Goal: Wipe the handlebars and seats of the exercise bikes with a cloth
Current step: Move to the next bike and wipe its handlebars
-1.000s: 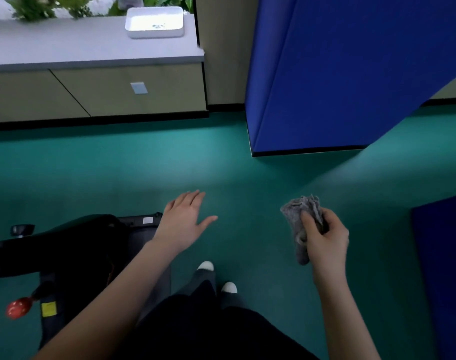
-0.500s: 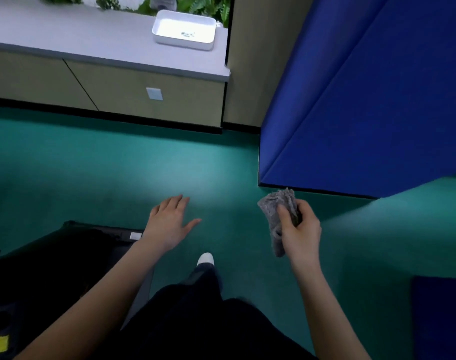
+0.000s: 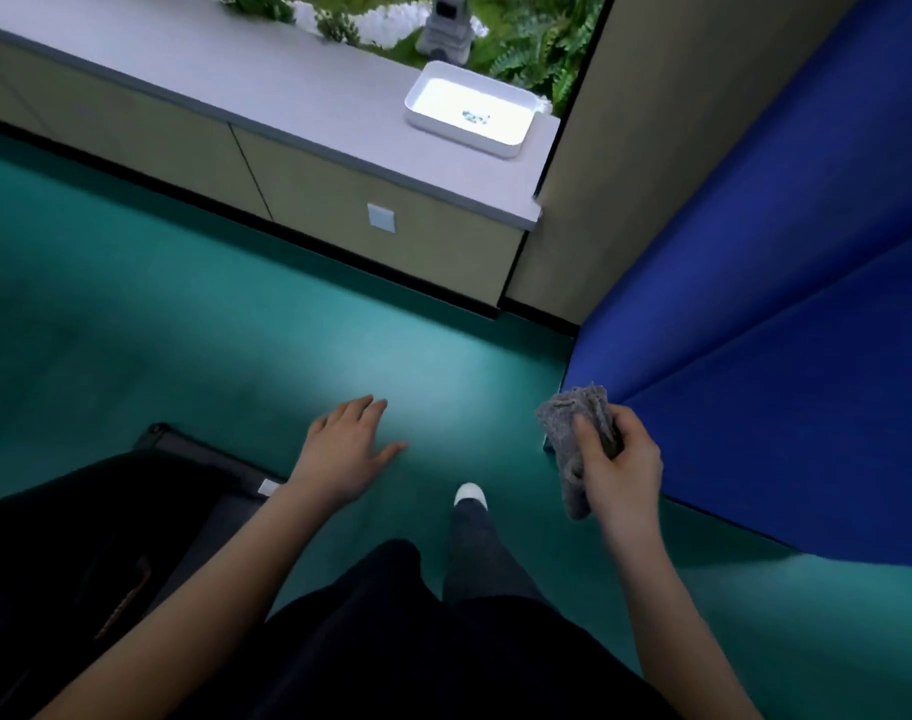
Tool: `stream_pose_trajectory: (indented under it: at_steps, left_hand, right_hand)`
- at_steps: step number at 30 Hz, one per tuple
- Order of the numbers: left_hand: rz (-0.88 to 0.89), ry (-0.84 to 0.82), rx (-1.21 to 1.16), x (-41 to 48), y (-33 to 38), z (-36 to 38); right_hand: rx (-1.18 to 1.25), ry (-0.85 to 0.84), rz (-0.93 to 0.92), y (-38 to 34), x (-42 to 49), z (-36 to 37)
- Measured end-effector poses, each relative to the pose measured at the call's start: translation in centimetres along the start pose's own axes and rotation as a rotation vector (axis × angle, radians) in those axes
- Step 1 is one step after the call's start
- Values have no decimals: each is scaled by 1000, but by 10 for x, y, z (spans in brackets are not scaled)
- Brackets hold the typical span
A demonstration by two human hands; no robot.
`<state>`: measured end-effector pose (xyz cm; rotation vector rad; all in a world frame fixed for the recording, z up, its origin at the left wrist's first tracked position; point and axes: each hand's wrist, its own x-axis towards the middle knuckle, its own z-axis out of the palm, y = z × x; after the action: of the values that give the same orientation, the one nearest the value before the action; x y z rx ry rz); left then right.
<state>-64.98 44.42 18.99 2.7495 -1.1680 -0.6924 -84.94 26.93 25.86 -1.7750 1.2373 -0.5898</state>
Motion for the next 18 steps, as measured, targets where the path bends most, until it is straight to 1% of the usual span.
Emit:
stream_pose_trajectory:
  at_steps: [6, 10, 13, 18]
  left_hand:
    - [-195, 135, -124, 43, 28, -31]
    - [-272, 244, -151, 65, 44, -56]
    - [-318, 259, -156, 76, 46, -68]
    - [-389, 255, -152, 104, 35, -80]
  right_hand:
    - [-17, -181, -134, -22, 100, 7]
    - [-21, -257, -202, -34, 155, 15]
    - [-10, -292, -209, -40, 182, 23]
    - [25, -356, -159, -51, 217, 50]
